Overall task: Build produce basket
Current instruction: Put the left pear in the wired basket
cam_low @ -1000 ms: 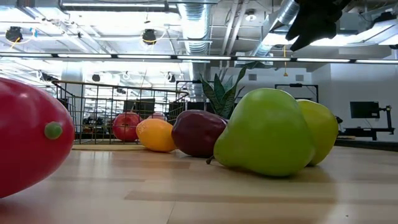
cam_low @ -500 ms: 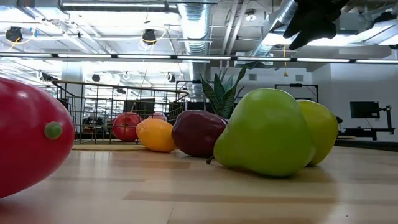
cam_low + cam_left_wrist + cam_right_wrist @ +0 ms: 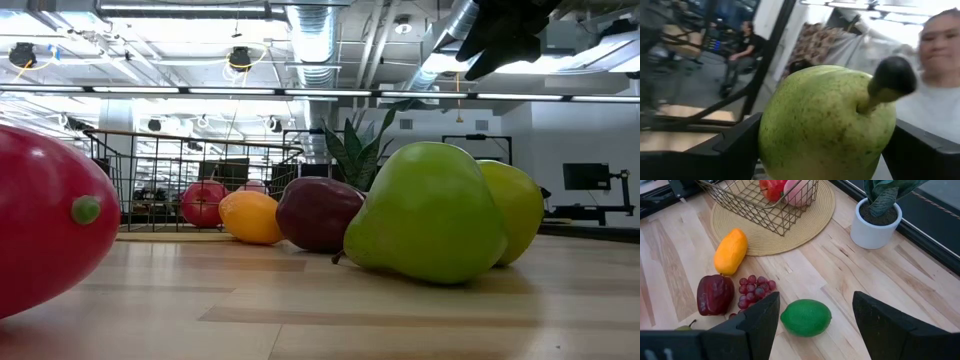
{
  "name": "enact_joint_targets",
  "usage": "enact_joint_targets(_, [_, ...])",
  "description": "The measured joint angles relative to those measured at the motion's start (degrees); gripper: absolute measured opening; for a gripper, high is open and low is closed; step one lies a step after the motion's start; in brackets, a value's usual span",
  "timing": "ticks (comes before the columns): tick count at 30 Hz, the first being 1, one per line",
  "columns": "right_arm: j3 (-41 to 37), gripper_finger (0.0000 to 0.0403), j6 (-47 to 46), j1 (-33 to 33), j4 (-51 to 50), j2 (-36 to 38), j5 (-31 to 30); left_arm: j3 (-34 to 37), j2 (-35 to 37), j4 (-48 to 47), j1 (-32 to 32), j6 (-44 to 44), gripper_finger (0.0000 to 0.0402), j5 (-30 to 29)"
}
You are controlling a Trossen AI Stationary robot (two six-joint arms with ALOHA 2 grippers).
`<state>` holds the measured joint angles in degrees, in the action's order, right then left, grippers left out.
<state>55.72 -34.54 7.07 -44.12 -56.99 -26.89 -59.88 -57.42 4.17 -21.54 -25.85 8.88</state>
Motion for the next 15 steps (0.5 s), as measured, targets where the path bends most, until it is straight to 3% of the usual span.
enact_joint_targets(7, [0.0,0.0273,0.0,0.0,-0.02,-0.02,0.02,0.0,0.03,-8.14,-0.01,7.13,0.032,-6.72])
enact_joint_targets(11, [0.0,0.0273,0.0,0.0,-0.02,0.0,0.04,0.0,0.0,-13.89,0.0,11.23,0.032,-17.66])
enact_joint_targets(15, [0.0,0.0273,0.0,0.0,-0.02,-0.01,0.04,0.0,0.0,-14.86,0.04,8.22,0.032,-31.96])
